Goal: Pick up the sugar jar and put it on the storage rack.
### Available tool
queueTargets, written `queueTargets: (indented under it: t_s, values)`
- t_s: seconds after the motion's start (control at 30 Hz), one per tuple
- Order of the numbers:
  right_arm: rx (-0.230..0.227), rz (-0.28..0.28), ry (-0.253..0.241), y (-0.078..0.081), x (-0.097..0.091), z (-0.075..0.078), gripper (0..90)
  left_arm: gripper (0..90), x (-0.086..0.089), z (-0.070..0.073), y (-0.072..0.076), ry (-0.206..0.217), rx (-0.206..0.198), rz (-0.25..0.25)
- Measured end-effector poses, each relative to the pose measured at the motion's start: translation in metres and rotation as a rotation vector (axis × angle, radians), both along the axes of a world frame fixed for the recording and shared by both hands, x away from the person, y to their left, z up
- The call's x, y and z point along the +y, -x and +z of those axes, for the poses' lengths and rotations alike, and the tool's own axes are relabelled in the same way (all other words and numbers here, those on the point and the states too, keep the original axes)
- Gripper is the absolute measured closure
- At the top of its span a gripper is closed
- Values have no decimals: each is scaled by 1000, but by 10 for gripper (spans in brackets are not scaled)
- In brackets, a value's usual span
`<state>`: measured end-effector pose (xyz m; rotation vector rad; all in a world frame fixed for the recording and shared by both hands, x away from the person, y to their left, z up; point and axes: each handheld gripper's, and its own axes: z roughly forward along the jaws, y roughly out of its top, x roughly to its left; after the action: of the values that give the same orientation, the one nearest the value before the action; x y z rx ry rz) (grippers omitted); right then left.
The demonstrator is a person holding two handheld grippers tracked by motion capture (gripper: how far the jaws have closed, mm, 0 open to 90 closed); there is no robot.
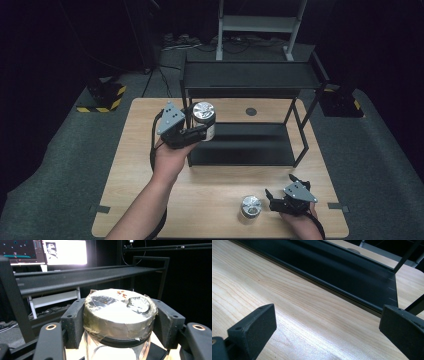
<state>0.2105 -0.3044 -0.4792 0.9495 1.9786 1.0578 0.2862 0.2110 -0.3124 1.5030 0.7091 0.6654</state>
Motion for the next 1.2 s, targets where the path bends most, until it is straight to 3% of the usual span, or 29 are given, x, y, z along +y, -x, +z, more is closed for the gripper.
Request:
queueTargets:
  t_s: [0.53, 0.8, 1.2]
  values:
    - [6, 1, 1, -1, 0, 1, 0, 346, -10, 32, -11, 10, -41, 8]
    - [8, -1, -4, -1, -1, 1, 0, 346, -12, 48, -15, 44, -58, 20]
    - [10, -4, -12, -1, -2, 1, 0, 345, -20, 74, -23, 30, -93, 49]
